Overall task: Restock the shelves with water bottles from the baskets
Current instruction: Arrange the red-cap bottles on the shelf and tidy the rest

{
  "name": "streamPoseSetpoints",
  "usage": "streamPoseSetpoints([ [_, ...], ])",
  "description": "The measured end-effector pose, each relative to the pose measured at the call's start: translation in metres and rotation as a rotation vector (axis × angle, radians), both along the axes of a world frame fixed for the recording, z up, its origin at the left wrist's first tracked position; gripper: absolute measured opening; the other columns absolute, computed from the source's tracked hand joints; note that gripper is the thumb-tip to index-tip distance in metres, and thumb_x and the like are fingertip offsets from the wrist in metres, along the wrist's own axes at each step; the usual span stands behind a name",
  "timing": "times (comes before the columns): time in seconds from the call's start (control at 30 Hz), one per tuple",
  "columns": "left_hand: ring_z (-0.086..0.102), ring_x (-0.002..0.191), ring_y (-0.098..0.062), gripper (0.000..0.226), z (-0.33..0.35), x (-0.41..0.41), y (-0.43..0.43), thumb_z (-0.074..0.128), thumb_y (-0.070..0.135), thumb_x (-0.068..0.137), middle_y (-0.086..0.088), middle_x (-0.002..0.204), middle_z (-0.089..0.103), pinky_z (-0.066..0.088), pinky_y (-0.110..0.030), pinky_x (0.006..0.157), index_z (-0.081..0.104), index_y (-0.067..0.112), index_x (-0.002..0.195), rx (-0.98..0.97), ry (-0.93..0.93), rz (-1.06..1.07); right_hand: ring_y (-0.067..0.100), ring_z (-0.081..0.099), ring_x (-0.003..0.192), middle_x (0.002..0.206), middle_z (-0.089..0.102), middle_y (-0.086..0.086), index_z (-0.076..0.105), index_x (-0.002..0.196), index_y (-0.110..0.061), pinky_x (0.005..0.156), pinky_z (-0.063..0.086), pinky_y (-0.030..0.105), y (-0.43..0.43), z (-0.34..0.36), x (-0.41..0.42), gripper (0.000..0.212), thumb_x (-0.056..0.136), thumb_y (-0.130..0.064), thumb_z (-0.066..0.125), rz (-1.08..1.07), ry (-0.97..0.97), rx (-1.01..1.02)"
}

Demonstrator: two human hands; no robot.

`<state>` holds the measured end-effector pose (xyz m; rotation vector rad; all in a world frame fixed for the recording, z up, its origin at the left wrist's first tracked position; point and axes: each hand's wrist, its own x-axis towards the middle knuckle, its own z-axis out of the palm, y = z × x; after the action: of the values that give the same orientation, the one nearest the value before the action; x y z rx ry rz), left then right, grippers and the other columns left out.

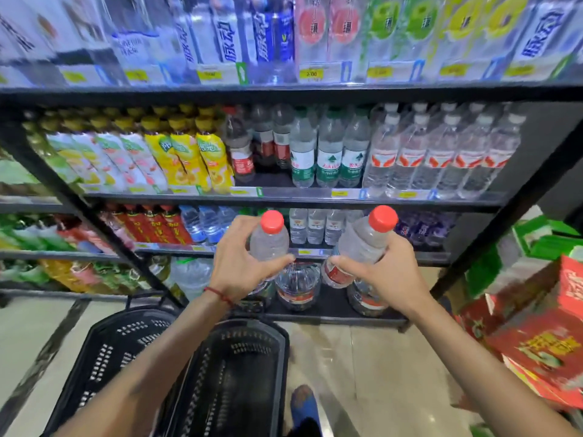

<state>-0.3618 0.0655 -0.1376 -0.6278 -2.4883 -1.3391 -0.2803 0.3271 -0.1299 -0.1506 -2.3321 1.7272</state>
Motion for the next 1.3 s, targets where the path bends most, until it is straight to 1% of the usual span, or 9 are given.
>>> streamPoseSetpoints([
  [0.13,0.061,0.104,-0.01,0.062,-0.009,-0.065,0.013,0.094,0.051,0.061,0.01,0.112,0.064,0.049,-0.026,0.09,0.059,0.041,0.111,0.035,-0.047,0.029,0.007,0.073,0.083,0.091,0.079,-0.006,0.072,0.101,-0.015,0.073,0.052,0.016,0.012,-0.001,-0.047,0.038,0.072,-0.021,0.097,0.004,-0.015,0.023],
  [0.27,0.065,0.089,-0.005,0.051,-0.012,-0.12,0.023,0.088,0.056,0.054,0.014,0.097,0.069,0.053,-0.025,0.08,0.06,0.042,0.094,0.111,-0.11,0.129,0.011,0.076,0.09,0.094,0.08,-0.008,0.073,0.102,-0.019,0.079,0.057,0.024,0.018,0.001,-0.093,0.042,0.069,-0.028,0.097,-0.01,-0.014,0.048],
  [0.43,0.047,0.073,-0.012,0.053,-0.012,-0.163,0.032,0.089,0.049,0.065,0.012,0.079,0.05,0.042,-0.025,0.068,0.056,0.023,0.096,0.158,0.081,0.177,0.017,0.076,0.092,0.095,0.08,-0.005,0.073,0.101,-0.017,0.083,0.058,0.033,0.025,0.005,-0.137,0.041,0.07,-0.03,0.097,0.008,-0.028,0.015],
  [0.6,0.06,0.081,-0.022,0.05,-0.001,-0.199,0.045,0.091,0.043,0.068,-0.002,0.089,0.064,0.052,-0.036,0.071,0.061,0.017,0.098,0.192,0.197,0.274,0.012,0.075,0.092,0.099,0.08,-0.003,0.073,0.105,-0.014,0.085,0.057,0.03,0.031,0.012,-0.175,0.042,0.071,-0.025,0.096,0.083,-0.018,-0.024],
  [0.7,0.064,0.091,-0.024,0.055,-0.007,-0.217,0.05,0.091,0.047,0.07,-0.002,0.097,0.067,0.057,-0.045,0.076,0.063,0.015,0.105,0.218,0.207,0.34,0.009,0.074,0.087,0.095,0.08,-0.004,0.073,0.103,-0.015,0.08,0.056,0.026,0.032,0.015,-0.193,0.039,0.072,-0.021,0.096,0.118,-0.022,-0.012],
  [0.87,0.065,0.098,-0.024,0.061,-0.024,-0.251,0.051,0.09,0.047,0.071,-0.005,0.104,0.069,0.057,-0.048,0.082,0.065,0.01,0.113,0.255,0.164,0.39,0.011,0.075,0.091,0.098,0.079,-0.003,0.073,0.106,-0.017,0.081,0.057,0.025,0.032,0.02,-0.216,0.043,0.072,-0.025,0.097,0.163,-0.014,0.008],
  [0.97,0.065,0.095,-0.023,0.059,-0.033,-0.268,0.054,0.092,0.042,0.071,-0.007,0.102,0.069,0.055,-0.044,0.083,0.066,0.008,0.112,0.239,0.162,0.413,0.013,0.076,0.091,0.097,0.079,-0.001,0.073,0.104,-0.015,0.08,0.057,0.021,0.03,0.019,-0.22,0.039,0.073,-0.019,0.097,0.174,-0.004,0.015],
  [1.1,0.062,0.09,-0.023,0.052,-0.037,-0.279,0.063,0.093,0.033,0.072,-0.005,0.098,0.066,0.053,-0.04,0.08,0.064,0.007,0.106,0.236,0.173,0.357,0.019,0.076,0.092,0.098,0.079,0.0,0.073,0.105,-0.014,0.083,0.06,0.029,0.03,0.013,-0.221,0.042,0.072,-0.022,0.098,0.161,-0.007,0.024],
  [1.3,0.033,0.083,-0.01,0.053,-0.032,-0.289,0.072,0.097,0.027,0.065,-0.017,0.091,0.05,0.033,-0.023,0.074,0.055,0.0,0.084,0.165,0.224,0.416,0.022,0.076,0.092,0.098,0.079,0.001,0.073,0.104,-0.014,0.085,0.062,0.035,0.029,0.009,-0.223,0.042,0.071,-0.022,0.098,0.138,-0.019,0.026],
])
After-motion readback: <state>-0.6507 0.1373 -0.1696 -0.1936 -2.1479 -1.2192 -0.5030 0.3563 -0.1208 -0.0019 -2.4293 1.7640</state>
